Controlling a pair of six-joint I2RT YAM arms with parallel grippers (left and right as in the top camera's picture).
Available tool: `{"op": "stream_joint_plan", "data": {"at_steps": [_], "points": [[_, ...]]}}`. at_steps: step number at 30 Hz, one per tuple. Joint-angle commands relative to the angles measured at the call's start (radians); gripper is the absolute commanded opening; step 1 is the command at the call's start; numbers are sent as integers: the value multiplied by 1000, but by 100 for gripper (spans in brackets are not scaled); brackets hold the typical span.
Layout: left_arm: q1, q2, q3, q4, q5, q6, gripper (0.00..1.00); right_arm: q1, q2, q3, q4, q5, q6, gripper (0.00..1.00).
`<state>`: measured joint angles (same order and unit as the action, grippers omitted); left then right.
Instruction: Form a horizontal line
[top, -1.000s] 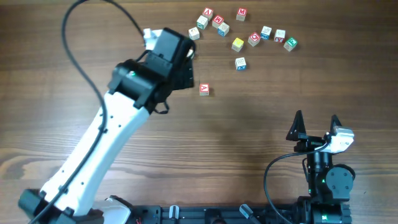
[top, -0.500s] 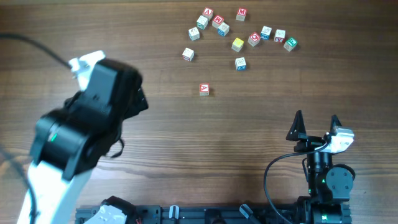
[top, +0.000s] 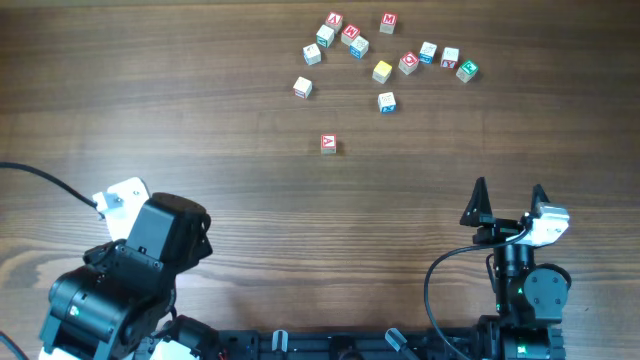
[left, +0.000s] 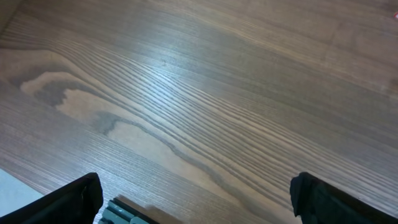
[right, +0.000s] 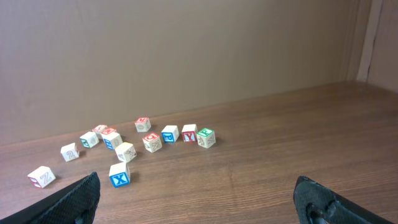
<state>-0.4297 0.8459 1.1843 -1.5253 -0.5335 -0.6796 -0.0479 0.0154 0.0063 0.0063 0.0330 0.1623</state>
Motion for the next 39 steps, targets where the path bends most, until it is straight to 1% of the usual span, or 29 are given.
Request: {"op": "stream_joint_plan", "data": {"at_steps": [1, 22, 23, 24, 25, 26, 27, 28, 29, 30, 32, 34, 36, 37, 39], "points": [[3, -3, -2, 3, 5, -17, 100, -5, -4, -1, 3, -13, -4, 100], [3, -3, -2, 3, 5, -17, 100, -5, -4, -1, 8, -13, 0, 100], [3, -3, -2, 3, 5, -17, 100, -5, -4, -1, 73, -48, 153, 100], [3, -3, -2, 3, 5, -17, 100, -5, -4, -1, 155, -77, 356, 100], [3, -3, -2, 3, 5, -17, 100, -5, -4, -1, 245, -92, 671, 100], [3, -3, -2, 3, 5, -17, 100, -5, -4, -1, 291, -93, 1015, 100], [3, -3, -2, 3, 5, -17, 100, -5, -4, -1, 283, -109, 1374, 100], [3, -3, -2, 3, 5, -17, 100, -5, -4, -1, 247, -152, 1649, 100], [3, -3, -2, 3, 5, -17, 100, -5, -4, -1, 204, -215, 1878, 100], [3, -3, -2, 3, 5, -17, 100, -5, -4, -1, 191, -239, 1909, 100], [3, -3, -2, 3, 5, -17, 100, -5, -4, -1, 214, -299, 1907, 100], [3, -3, -2, 3, 5, -17, 100, -5, -4, -1, 210, -317, 1904, 100], [3, -3, -2, 3, 5, -17, 100, -5, -4, -1, 212, -329, 1889, 100], [3, -3, -2, 3, 5, -17, 100, -5, -4, -1, 221, -348, 1860, 100], [3, -3, -2, 3, 5, -17, 100, -5, -4, -1, 349, -381, 1570, 100]]}}
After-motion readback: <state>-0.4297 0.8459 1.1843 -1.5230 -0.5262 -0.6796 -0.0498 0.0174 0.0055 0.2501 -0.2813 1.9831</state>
